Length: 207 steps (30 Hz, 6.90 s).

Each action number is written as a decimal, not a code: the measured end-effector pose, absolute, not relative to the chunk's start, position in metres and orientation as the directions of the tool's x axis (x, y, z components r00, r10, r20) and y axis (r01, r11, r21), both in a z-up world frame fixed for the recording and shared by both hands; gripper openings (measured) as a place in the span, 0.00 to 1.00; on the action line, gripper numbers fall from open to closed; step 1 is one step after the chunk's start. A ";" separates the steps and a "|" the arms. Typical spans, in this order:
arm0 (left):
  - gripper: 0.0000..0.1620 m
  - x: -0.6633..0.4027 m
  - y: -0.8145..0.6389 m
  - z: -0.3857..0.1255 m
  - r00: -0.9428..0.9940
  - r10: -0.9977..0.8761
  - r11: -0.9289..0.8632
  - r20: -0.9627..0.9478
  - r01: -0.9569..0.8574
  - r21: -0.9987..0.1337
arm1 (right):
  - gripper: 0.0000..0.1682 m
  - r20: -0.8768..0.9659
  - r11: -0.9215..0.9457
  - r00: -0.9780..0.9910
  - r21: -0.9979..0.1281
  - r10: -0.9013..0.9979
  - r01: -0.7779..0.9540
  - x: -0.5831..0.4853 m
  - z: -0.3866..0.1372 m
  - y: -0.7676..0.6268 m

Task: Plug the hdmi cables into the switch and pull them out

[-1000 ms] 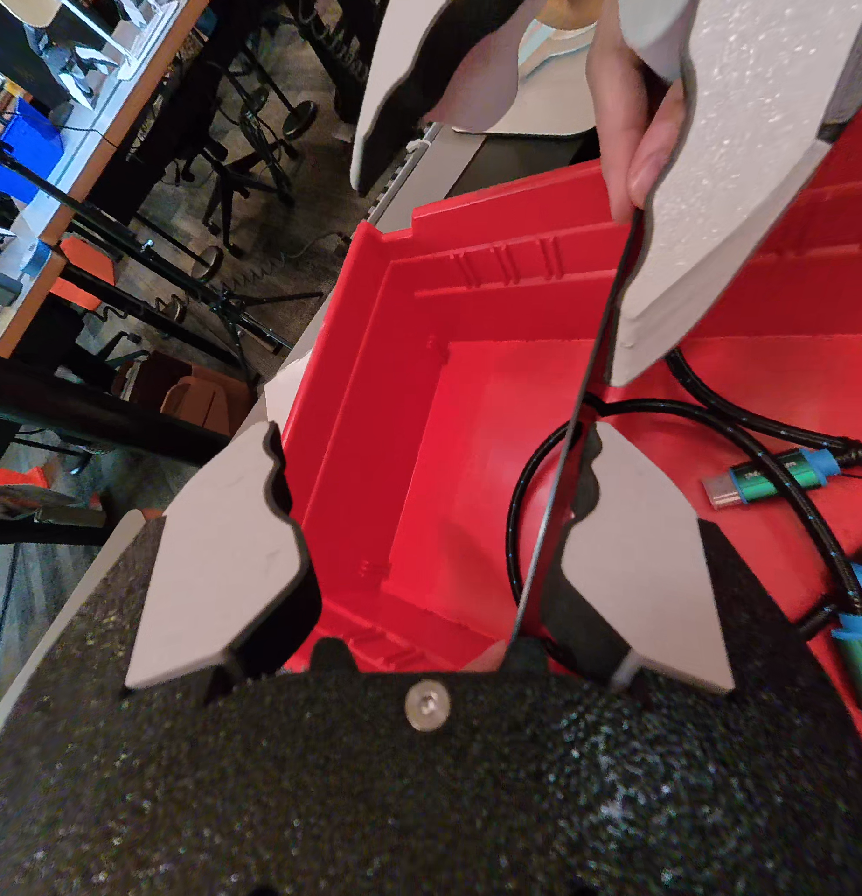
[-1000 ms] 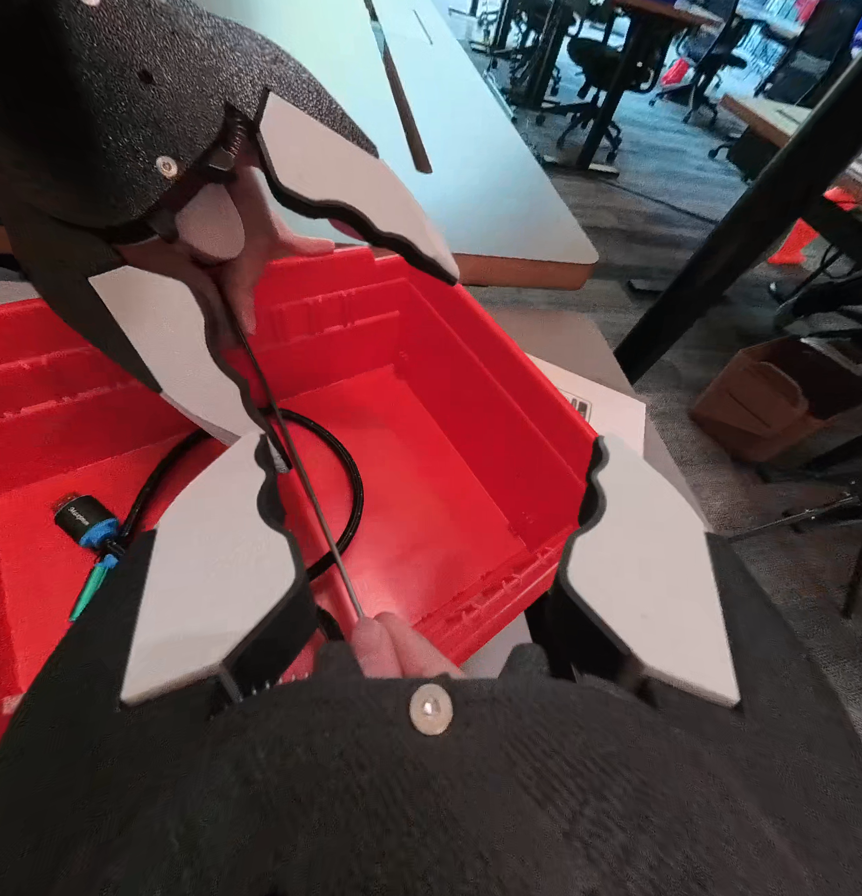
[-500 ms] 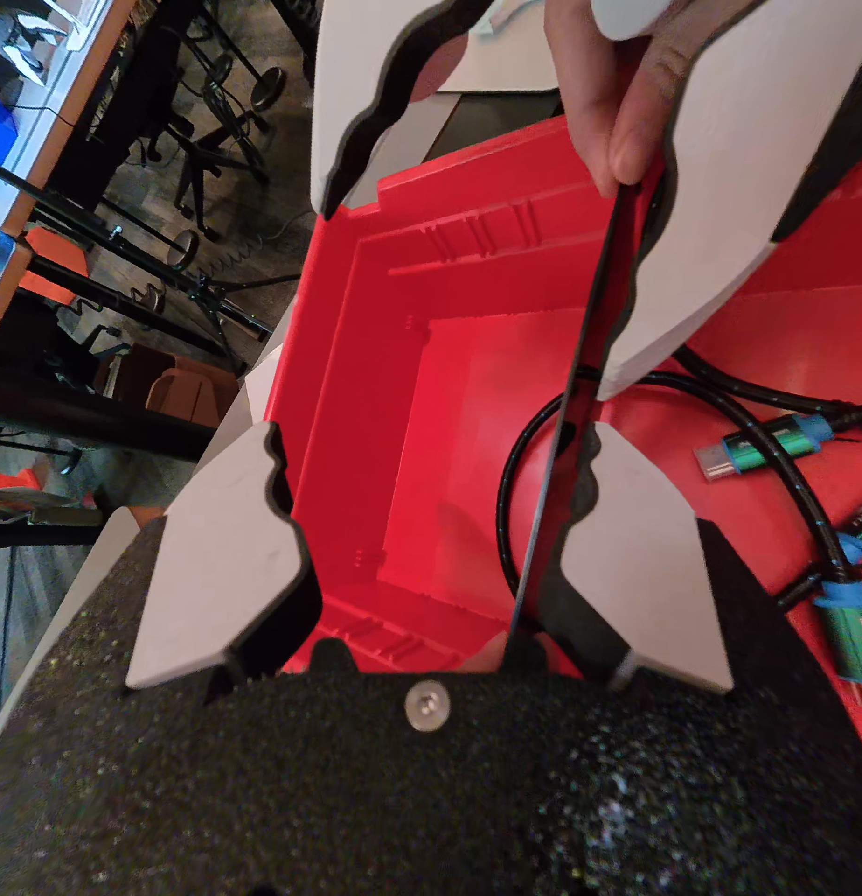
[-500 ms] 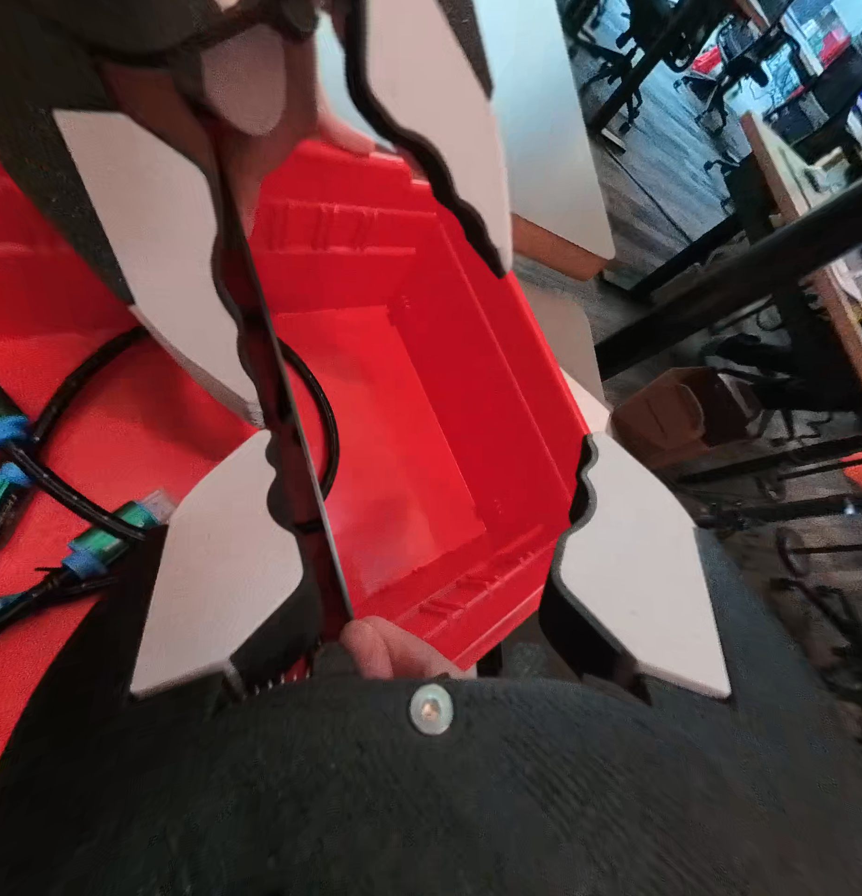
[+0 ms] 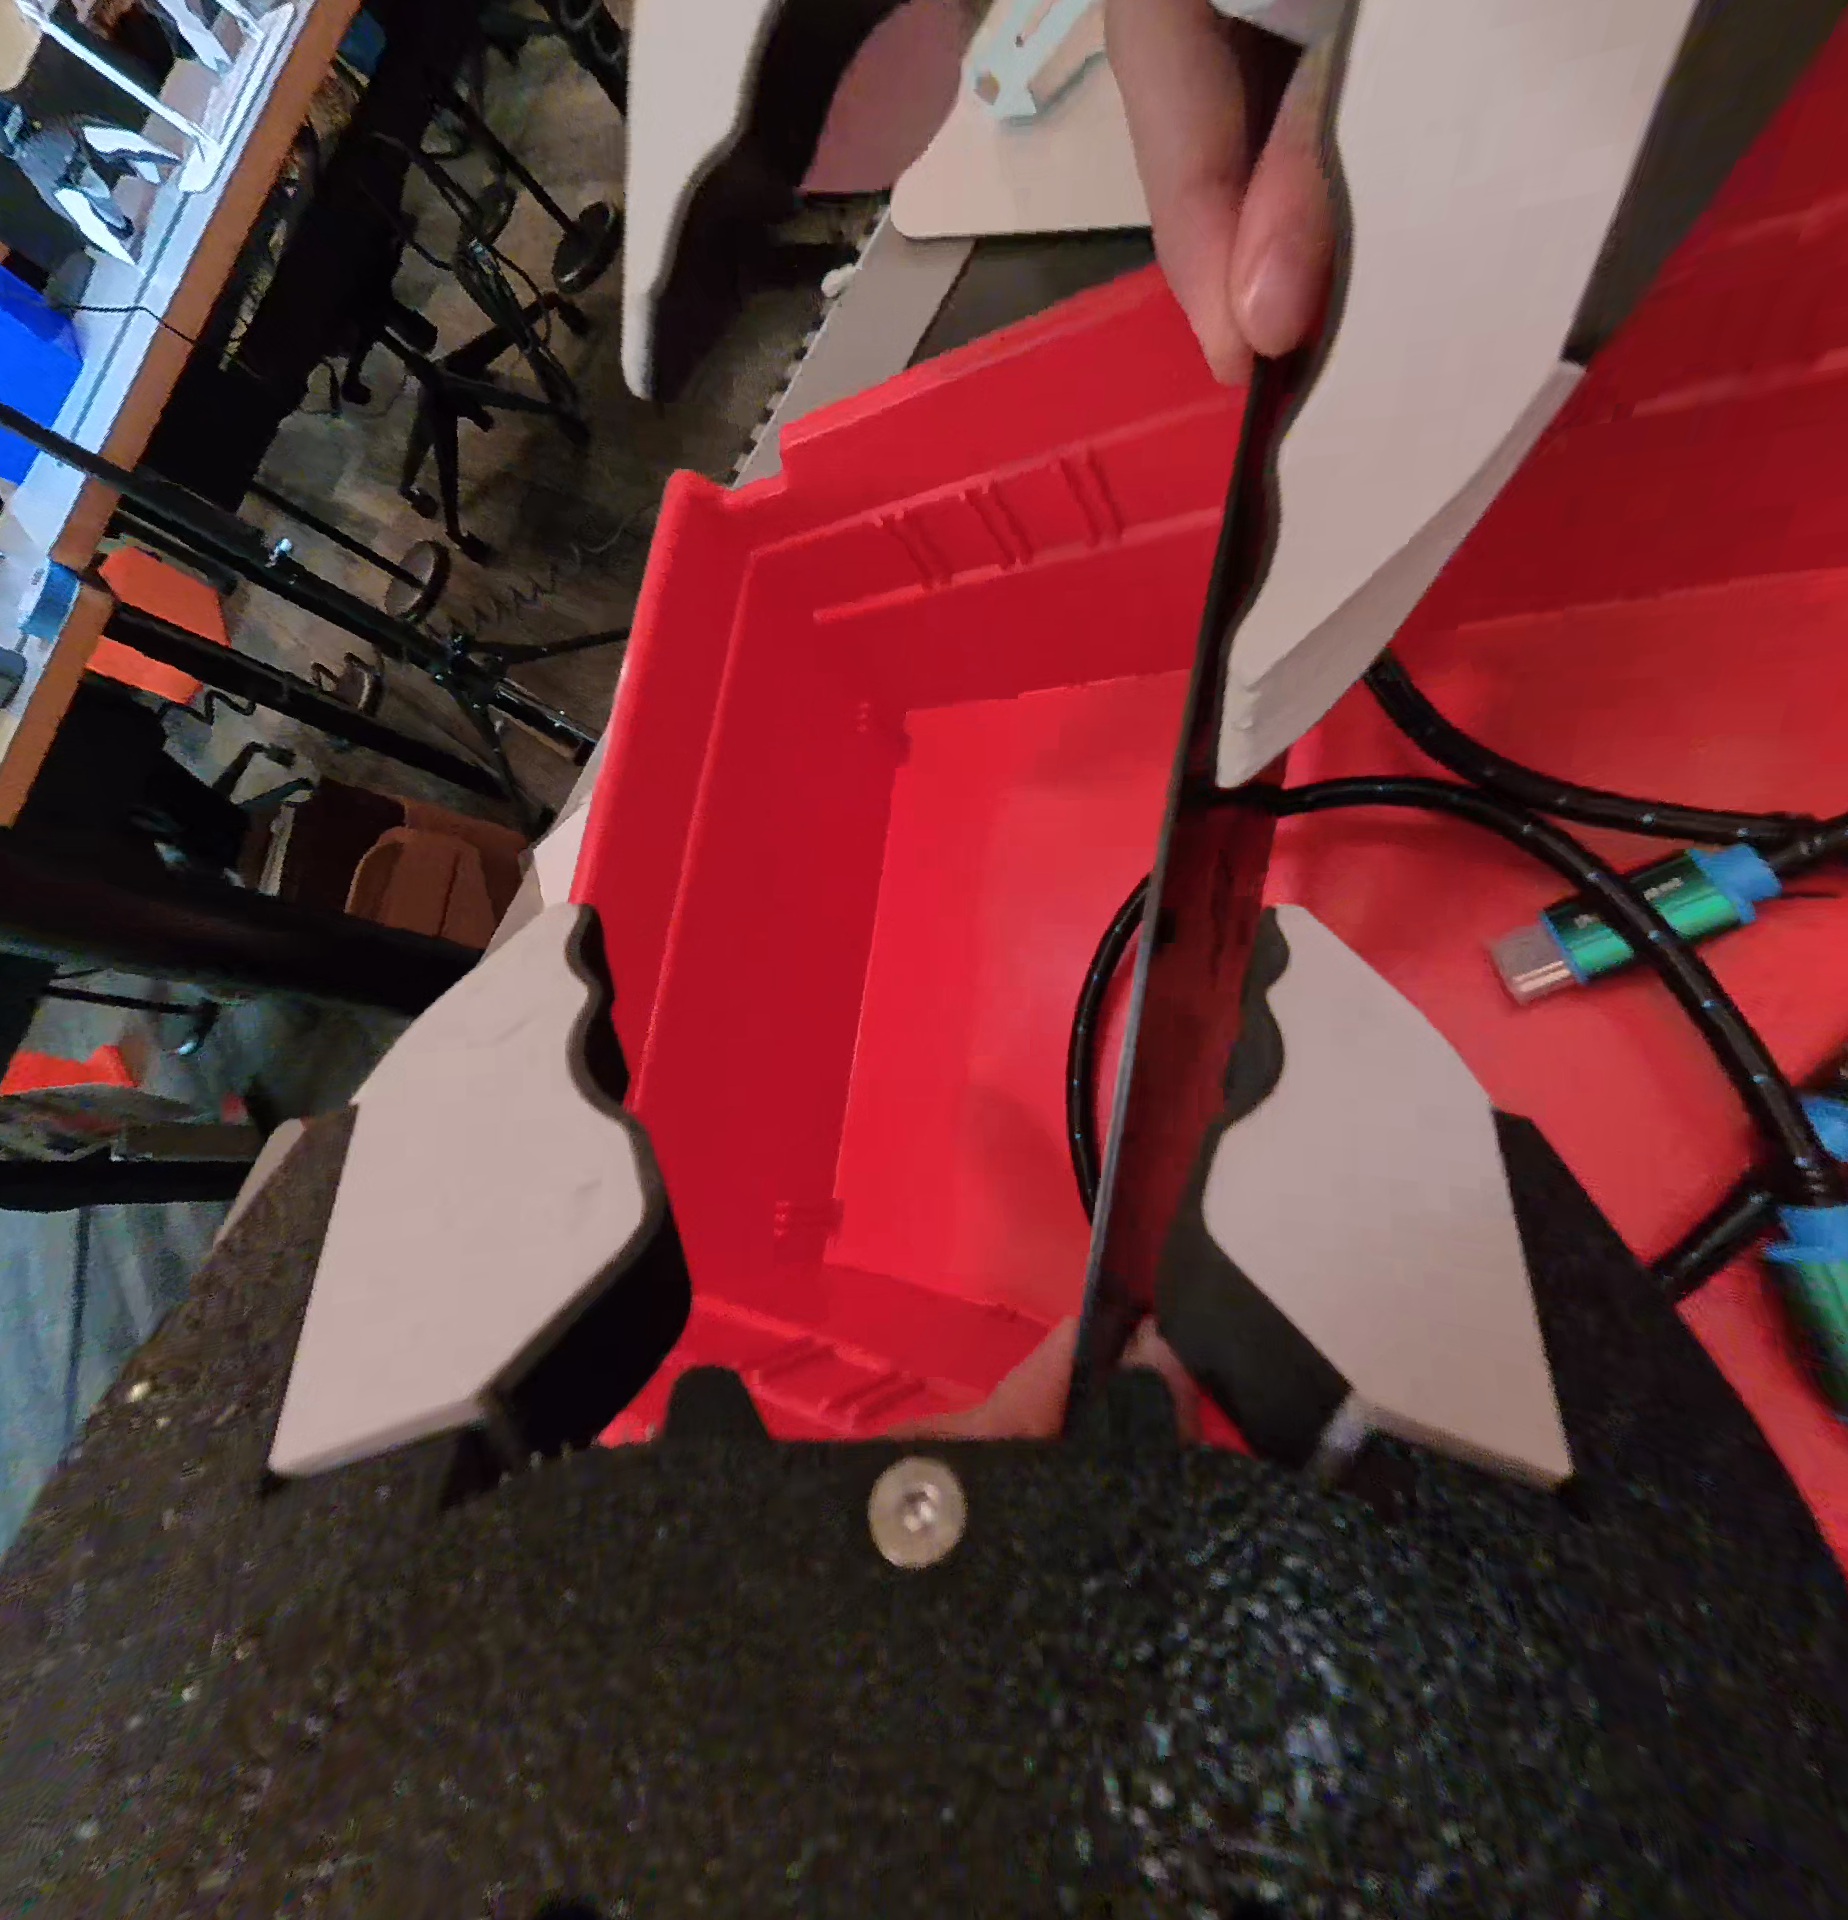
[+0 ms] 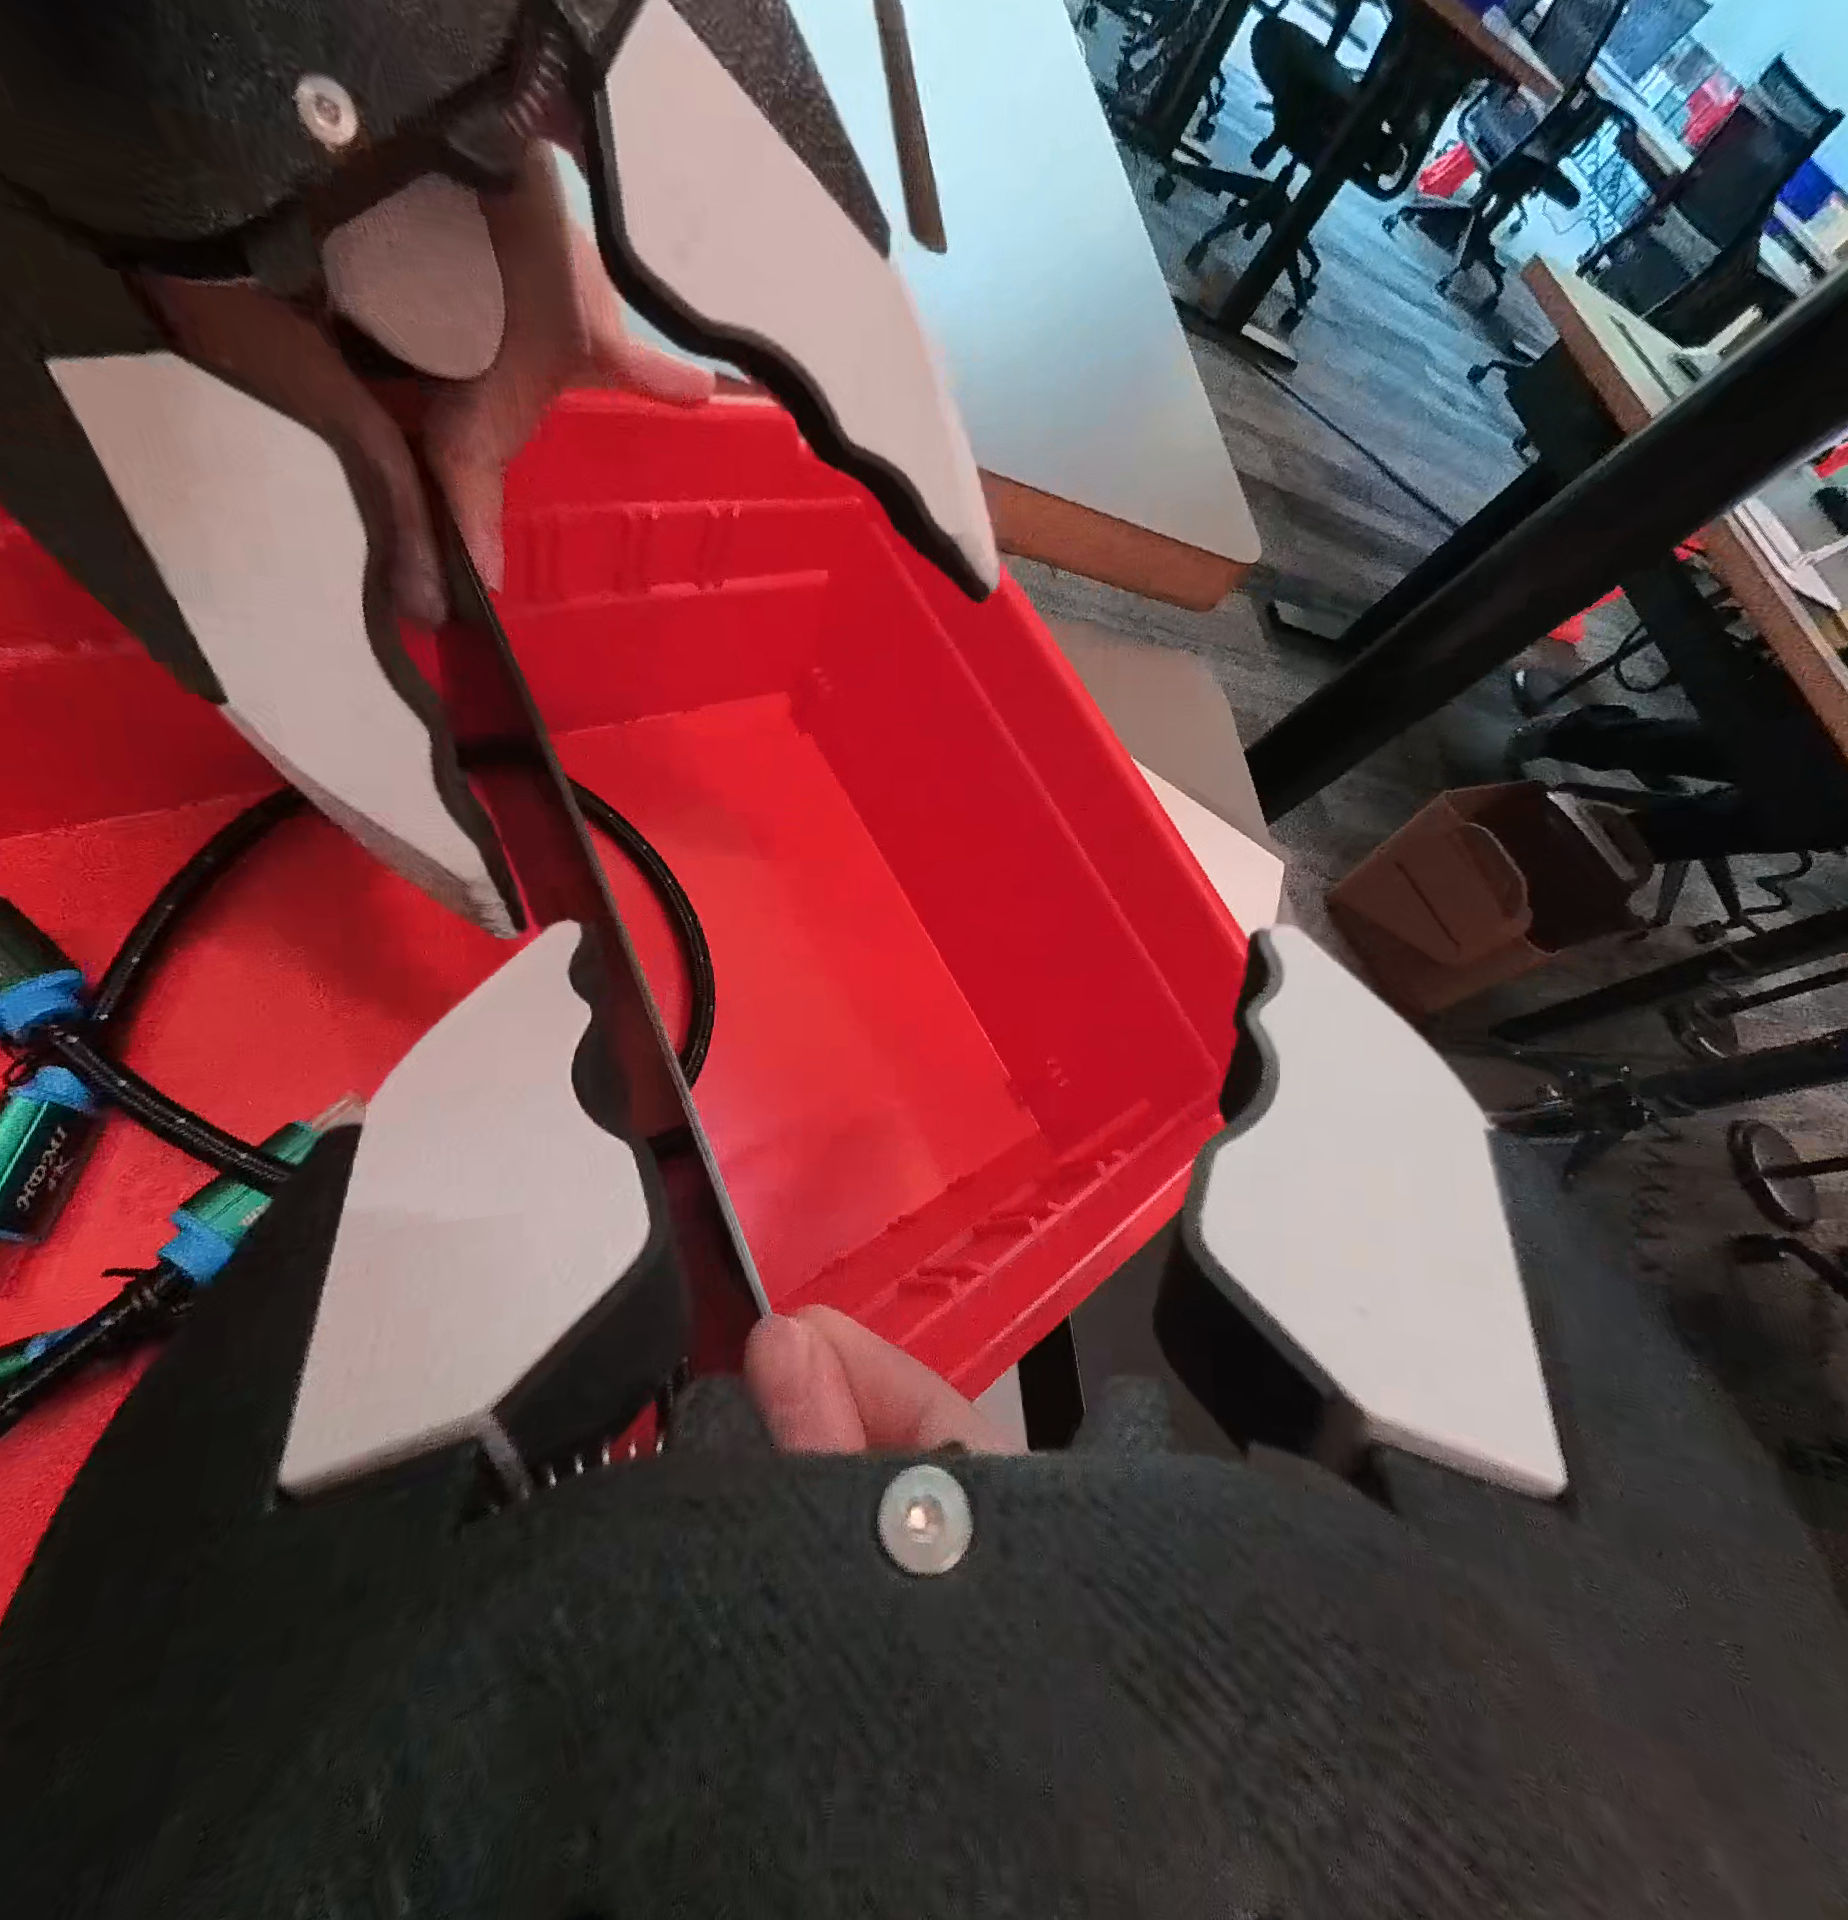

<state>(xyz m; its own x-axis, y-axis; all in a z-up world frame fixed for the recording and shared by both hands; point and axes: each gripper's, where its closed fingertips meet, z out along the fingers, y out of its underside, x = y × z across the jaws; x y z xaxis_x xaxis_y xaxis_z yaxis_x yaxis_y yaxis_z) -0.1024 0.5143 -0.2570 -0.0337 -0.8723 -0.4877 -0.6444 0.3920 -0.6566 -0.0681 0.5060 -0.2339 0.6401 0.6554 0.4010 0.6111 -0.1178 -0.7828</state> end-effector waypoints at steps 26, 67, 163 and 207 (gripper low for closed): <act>0.68 -0.111 0.527 -0.246 -0.014 -0.842 0.398 -0.540 -0.693 -0.602 | 0.71 0.550 -0.105 0.590 -0.673 0.591 0.733 -0.067 -0.249 0.510; 0.65 -0.100 0.491 -0.237 0.069 -0.981 0.123 -0.181 -0.499 -0.858 | 0.83 0.511 -0.079 0.640 -0.744 0.574 0.664 -0.078 -0.242 0.509; 0.71 -0.043 0.150 -0.210 -0.321 -0.902 0.354 -0.287 -0.174 -0.919 | 0.86 0.212 -0.045 0.732 -0.948 0.647 0.314 0.091 -0.181 0.038; 0.69 -0.184 0.396 -0.227 0.842 -0.529 -0.045 -0.107 -0.154 -0.987 | 0.73 0.632 0.171 0.476 -0.693 0.612 0.701 -0.098 -0.118 0.380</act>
<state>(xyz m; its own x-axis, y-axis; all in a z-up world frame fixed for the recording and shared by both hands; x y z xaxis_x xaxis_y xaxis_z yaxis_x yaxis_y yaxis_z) -0.1840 0.3964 -0.2271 0.8416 -0.5293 -0.1069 -0.1537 -0.0451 -0.9871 -0.0976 0.3805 -0.1175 0.4756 0.6117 0.6322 0.7007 0.1712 -0.6926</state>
